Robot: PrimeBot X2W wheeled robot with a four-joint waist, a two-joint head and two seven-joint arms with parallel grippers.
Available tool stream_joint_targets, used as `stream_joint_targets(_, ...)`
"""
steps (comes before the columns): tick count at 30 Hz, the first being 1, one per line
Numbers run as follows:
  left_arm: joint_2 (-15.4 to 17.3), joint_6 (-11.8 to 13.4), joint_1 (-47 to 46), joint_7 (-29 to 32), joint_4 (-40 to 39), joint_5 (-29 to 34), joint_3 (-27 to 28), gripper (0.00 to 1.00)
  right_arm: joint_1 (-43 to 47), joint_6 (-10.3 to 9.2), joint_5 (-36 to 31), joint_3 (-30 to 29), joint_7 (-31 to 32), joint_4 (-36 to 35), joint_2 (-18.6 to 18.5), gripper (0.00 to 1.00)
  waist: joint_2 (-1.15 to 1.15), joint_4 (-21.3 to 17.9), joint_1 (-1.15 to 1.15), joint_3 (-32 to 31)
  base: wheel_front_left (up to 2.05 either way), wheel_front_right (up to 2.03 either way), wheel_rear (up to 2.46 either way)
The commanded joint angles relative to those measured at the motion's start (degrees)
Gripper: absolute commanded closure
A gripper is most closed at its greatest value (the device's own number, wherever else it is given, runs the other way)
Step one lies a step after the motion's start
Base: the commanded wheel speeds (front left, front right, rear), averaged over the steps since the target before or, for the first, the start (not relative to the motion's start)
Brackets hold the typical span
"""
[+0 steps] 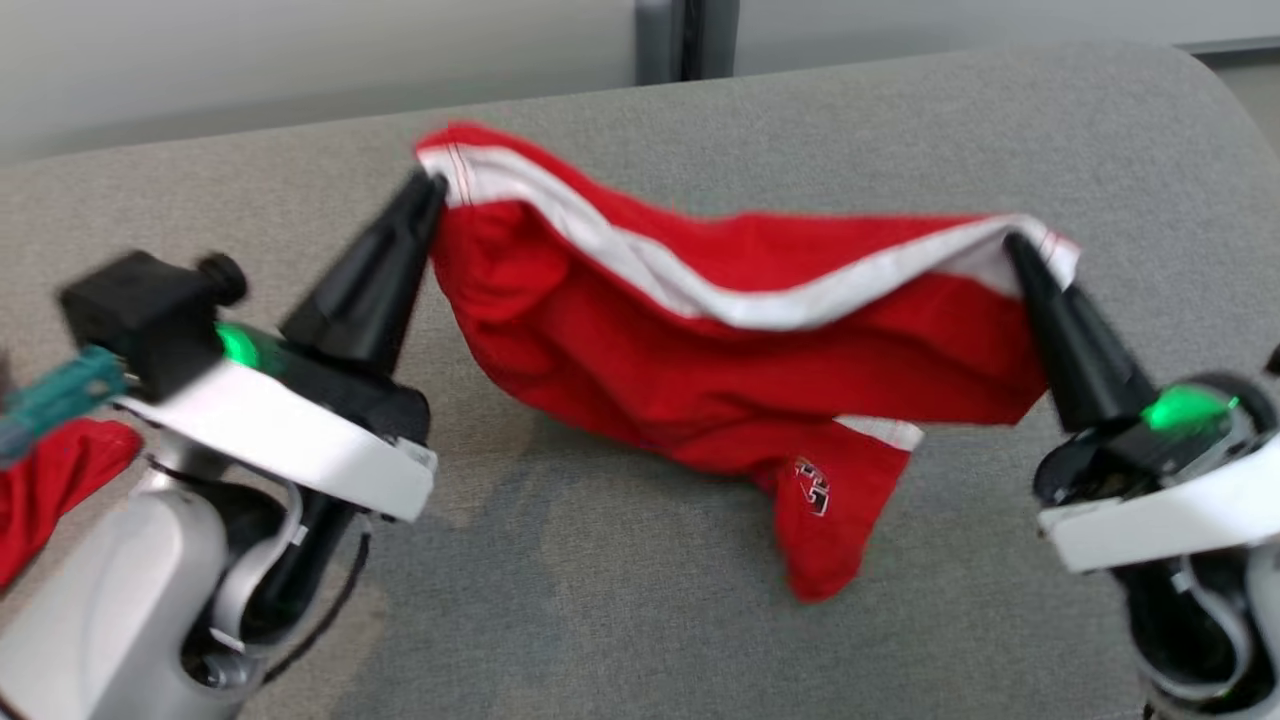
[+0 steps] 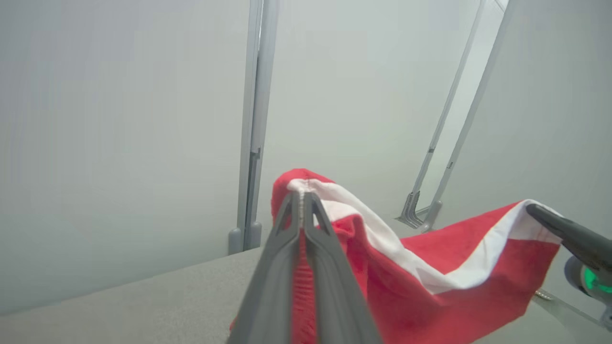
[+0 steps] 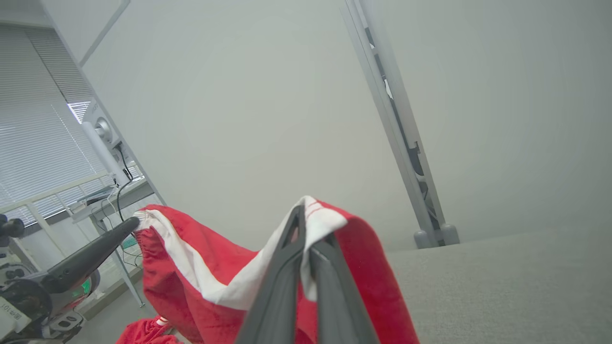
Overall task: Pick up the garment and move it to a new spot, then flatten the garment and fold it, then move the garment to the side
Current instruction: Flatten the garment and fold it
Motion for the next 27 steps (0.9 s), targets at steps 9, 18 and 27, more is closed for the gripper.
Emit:
stream_joint_targets(9, 1.92, 1.26, -6.03, -0.74, -11.01, 0.12, 5.42, 1.0, -7.85, 0.0, 7.12, -3.15, 3.71, -6.05, -2.49, 1.0, 0.0, 1.88, 0.0, -2.6, 0.0, 0.0, 0.0)
stream_joint_targets(18, 2.32, 0.84, -9.45, 0.67, -12.0, -1.45, 7.11, 1.0, -12.46, 0.0, 6.31, -3.89, 4.81, -5.59, -3.16, 1.0, 0.0, 2.26, 0.0, -1.54, 0.0, 0.0, 0.0)
stream_joint_targets(27, 0.45, -4.8, -24.69, 1.58, 7.22, 1.49, 3.84, 1.0, -29.84, 0.0, 3.92, 0.74, 0.54, 11.42, -5.2, 1.0, 0.0, 2.59, 0.0, 5.14, 0.0, 0.0, 0.0)
